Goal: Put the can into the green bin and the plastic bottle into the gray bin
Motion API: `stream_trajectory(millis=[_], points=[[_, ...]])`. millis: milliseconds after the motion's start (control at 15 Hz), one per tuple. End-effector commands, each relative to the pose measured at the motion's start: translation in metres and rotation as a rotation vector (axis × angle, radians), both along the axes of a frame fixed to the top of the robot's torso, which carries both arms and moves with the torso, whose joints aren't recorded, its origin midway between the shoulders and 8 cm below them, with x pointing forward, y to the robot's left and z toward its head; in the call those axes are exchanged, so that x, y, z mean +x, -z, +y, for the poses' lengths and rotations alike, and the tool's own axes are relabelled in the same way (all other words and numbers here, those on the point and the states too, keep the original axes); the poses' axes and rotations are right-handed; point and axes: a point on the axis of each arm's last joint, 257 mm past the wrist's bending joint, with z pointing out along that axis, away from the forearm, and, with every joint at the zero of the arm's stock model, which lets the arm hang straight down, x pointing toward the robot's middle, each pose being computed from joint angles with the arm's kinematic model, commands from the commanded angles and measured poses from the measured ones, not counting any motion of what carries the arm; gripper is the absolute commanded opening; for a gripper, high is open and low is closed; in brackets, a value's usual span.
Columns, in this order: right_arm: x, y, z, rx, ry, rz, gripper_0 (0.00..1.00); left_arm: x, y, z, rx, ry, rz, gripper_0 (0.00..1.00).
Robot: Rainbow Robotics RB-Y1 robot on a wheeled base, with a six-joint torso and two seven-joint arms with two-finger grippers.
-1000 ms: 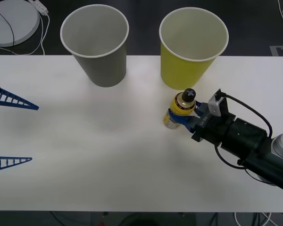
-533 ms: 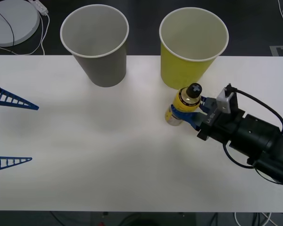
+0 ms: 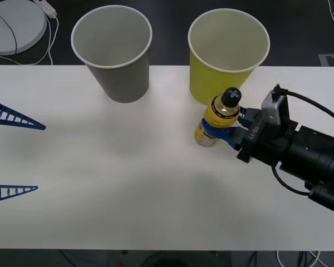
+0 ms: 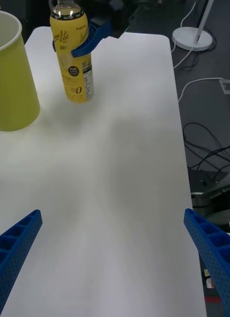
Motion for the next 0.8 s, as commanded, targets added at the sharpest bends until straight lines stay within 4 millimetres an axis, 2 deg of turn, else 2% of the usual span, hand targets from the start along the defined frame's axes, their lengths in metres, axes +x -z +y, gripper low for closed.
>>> stream_trajectory(millis=[67,800], points=[[-0.005,-0.008,0.002,0.003,-0.01,0.027,0.0,0.0,0.0,0.0,0.0,0.0,0.0,1.0],[-0.024,-0.041,0.013,0.006,-0.051,0.146,0.0,0.0,0.0,0.0,0.0,0.0,0.0,1.0]])
